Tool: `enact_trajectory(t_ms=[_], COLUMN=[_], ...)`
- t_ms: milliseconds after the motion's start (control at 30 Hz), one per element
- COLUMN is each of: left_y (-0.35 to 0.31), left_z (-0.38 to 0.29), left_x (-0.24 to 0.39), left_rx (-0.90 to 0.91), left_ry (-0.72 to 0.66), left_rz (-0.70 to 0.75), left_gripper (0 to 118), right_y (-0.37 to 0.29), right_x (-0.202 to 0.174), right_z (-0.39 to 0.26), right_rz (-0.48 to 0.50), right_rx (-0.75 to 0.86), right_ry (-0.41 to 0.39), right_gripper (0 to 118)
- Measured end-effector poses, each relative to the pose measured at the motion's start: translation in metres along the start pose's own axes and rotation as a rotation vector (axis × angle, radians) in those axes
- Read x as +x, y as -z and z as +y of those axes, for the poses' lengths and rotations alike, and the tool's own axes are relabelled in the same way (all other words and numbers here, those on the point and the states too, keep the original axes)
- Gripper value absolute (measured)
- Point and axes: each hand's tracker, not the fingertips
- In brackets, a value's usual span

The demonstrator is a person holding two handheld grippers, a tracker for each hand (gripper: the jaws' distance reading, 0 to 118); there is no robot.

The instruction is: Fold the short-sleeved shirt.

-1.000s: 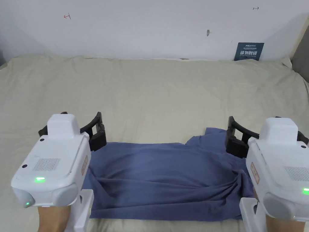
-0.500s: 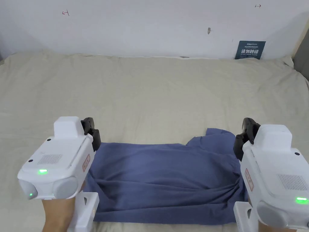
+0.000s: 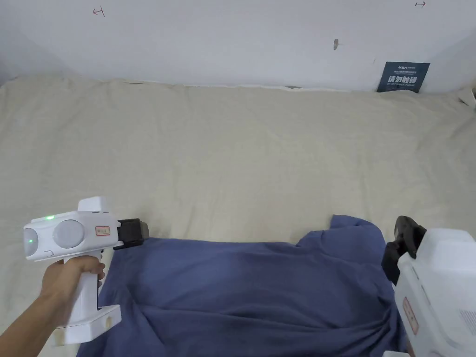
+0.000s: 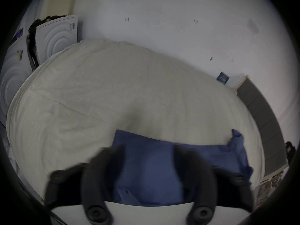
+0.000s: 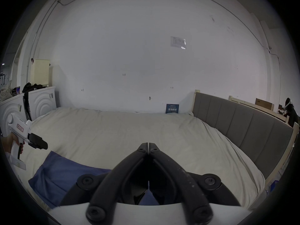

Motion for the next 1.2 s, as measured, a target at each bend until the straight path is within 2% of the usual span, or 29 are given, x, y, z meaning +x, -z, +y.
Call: enact_trajectory(t_ms=[33, 67, 233, 267, 367, 433, 467, 500, 533, 667, 800, 833, 867, 933, 967, 1000, 1100, 1133, 1200], left_y=[0.012, 0.023, 0.066, 0.071, 0.089, 0.09, 0.087, 0.085, 0.082, 0.07, 0.028, 0.017, 0.008, -0.005, -0.011, -0.015, -0.021, -0.022, -0.02], left_z=[0.004, 0.008, 0.015, 0.014, 0.006, 0.0, 0.001, 0.001, 0.0, 0.002, 0.004, 0.004, 0.004, 0.004, 0.005, 0.005, 0.006, 0.005, 0.004], left_x=[-0.002, -0.003, -0.007, -0.006, -0.005, 0.002, 0.003, 0.003, 0.006, 0.01, 0.014, 0.016, 0.018, 0.018, 0.019, 0.019, 0.02, 0.02, 0.019], left_rx=[-0.02, -0.038, -0.103, -0.098, -0.14, -0.117, -0.106, -0.102, -0.089, -0.044, 0.084, 0.096, 0.112, 0.125, 0.131, 0.137, 0.148, 0.152, 0.154], left_ry=[0.004, 0.017, 0.078, 0.095, 0.146, 0.165, 0.181, 0.184, 0.19, 0.21, 0.174, 0.184, 0.192, 0.201, 0.203, 0.203, 0.198, 0.196, 0.197], left_rz=[0.024, 0.039, 0.135, 0.135, 0.153, 0.153, 0.153, 0.138, 0.13, 0.124, 0.053, 0.042, 0.033, 0.017, 0.016, 0.008, -0.002, -0.004, 0.0], left_gripper=[93, 102, 101, 94, 51, 44, 36, 11, 4, 2, 2, 2, 2, 2, 2, 2, 2, 2, 2], right_y=[0.005, 0.01, 0.036, 0.04, 0.052, 0.056, 0.06, 0.064, 0.068, 0.095, 0.137, 0.149, 0.161, 0.192, 0.206, 0.218, 0.25, 0.259, 0.27], right_x=[0.0, 0.001, 0.005, 0.005, 0.008, 0.01, 0.012, 0.014, 0.016, 0.031, 0.051, 0.054, 0.057, 0.063, 0.065, 0.066, 0.067, 0.068, 0.067], right_z=[-0.003, -0.005, -0.014, -0.016, -0.022, -0.024, -0.025, -0.026, -0.026, -0.026, -0.026, -0.028, -0.031, -0.039, -0.044, -0.05, -0.07, -0.078, -0.088], right_rz=[-0.006, -0.012, -0.036, -0.042, -0.053, -0.055, -0.055, -0.056, -0.055, -0.039, -0.023, -0.03, -0.038, -0.012, 0.013, 0.019, -0.006, -0.003, 0.012], right_rx=[-0.014, -0.025, -0.077, -0.084, -0.112, -0.125, -0.134, -0.144, -0.153, -0.21, -0.304, -0.335, -0.356, -0.455, -0.502, -0.535, -0.641, -0.682, -0.735], right_ry=[-0.001, -0.002, 0.001, -0.001, -0.009, -0.008, -0.009, -0.012, -0.013, 0.014, 0.042, 0.046, 0.045, 0.065, 0.057, 0.064, 0.086, 0.094, 0.093], right_gripper=[1, 1, 1, 1, 1, 1, 1, 1, 1, 2, 19, 28, 43, 88, 102, 106, 105, 100, 78])
